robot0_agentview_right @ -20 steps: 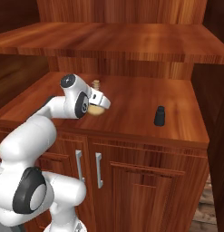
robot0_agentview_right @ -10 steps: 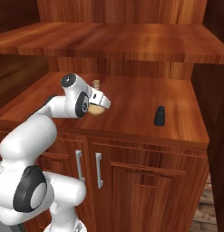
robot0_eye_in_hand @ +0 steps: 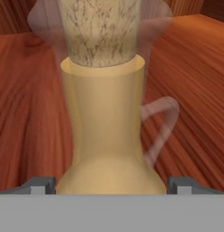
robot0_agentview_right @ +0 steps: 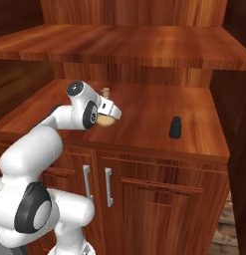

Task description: Retrieve the bottle and the shaker from the cabinet and place them next to the mixing bowl on the counter. Then add garlic from the fridge to the mixing bowl.

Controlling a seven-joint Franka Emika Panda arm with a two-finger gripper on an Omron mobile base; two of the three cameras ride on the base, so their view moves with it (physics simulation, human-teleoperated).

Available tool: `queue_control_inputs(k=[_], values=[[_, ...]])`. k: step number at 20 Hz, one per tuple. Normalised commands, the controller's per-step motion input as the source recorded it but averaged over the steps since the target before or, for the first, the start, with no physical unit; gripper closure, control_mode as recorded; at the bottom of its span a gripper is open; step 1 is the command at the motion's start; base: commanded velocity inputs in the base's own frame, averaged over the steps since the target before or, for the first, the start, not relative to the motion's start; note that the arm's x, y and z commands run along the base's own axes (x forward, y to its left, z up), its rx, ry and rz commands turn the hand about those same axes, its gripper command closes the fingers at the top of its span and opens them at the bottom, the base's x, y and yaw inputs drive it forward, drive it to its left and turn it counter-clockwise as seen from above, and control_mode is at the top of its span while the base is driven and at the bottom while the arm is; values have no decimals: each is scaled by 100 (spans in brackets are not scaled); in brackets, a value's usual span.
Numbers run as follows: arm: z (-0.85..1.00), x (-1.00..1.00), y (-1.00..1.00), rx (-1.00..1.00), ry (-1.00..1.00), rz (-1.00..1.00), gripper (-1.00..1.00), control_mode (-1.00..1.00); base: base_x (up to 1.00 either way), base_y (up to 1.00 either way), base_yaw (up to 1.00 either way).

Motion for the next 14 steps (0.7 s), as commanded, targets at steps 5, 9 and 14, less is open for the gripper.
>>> queue_control_inputs(k=[5,9,14], values=[[-3,-6,0,0,2,0,100,-100,0,0,0],[0,-83,0,2,0,0,100,-100,0,0,0],[4,-100,0,7,-1,0,100,-100,0,0,0]])
